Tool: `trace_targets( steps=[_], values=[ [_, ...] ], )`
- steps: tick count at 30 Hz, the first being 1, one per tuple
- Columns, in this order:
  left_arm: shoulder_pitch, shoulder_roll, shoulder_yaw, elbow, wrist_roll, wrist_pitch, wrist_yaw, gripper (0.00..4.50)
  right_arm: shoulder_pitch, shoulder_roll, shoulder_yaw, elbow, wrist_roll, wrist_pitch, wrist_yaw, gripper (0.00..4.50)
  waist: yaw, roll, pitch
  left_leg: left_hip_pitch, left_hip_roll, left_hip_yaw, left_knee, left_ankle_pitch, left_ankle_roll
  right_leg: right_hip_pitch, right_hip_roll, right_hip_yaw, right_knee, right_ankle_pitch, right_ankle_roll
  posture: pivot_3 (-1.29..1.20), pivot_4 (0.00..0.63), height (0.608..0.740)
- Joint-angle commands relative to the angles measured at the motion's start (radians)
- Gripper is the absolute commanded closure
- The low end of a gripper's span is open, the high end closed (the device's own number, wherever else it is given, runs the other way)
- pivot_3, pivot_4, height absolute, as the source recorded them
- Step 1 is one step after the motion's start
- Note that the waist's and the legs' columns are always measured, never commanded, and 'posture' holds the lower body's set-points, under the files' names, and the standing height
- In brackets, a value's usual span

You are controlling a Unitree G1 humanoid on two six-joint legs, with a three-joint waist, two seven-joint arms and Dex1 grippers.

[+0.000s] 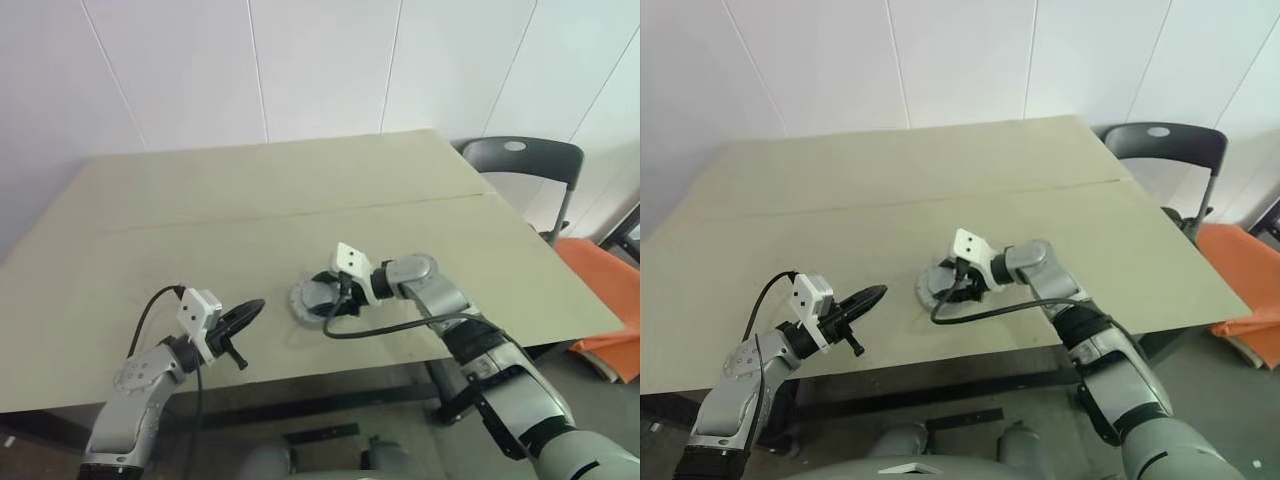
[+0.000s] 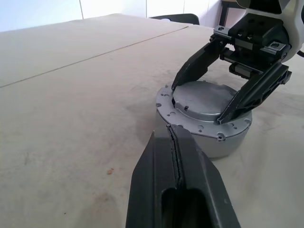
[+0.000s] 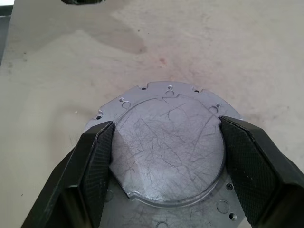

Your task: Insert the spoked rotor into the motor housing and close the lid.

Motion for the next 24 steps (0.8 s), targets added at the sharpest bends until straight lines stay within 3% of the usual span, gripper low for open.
trace_targets(
  steps=[1, 9, 24],
  values=[
    [-0.021, 0.004, 0.005, -0.014, -0.010, -0.004, -0.005, 4.50, 0.063, -0.036, 0.050, -0.009, 0.010, 0.197, 0.087, 1.42, 0.004, 0.001, -0.001, 0.000, 0.000, 0.000, -0.001, 0.000, 0.000, 0.000, -0.001, 0.000, -0.001, 0.000, 0.000, 0.00, 0.000, 0.740],
    [-0.033, 0.000, -0.004, -0.007, -0.006, -0.001, -0.006, 4.50, 0.044, -0.020, 0.011, -0.079, 0.088, 0.329, 0.098, 1.42, 0.016, -0.005, -0.005, -0.001, -0.001, 0.000, -0.017, 0.000, 0.003, -0.003, 0.000, 0.000, -0.013, 0.004, 0.001, 0.00, 0.000, 0.740],
    [-0.040, 0.000, -0.002, -0.010, -0.003, 0.002, 0.005, 4.50, 0.083, -0.026, 0.054, -0.047, -0.016, 0.192, 0.039, 1.42, 0.016, -0.007, -0.010, 0.001, 0.000, 0.001, -0.016, -0.002, 0.001, -0.001, 0.002, -0.001, -0.013, 0.001, -0.004, 0.00, 0.000, 0.740]
  ],
)
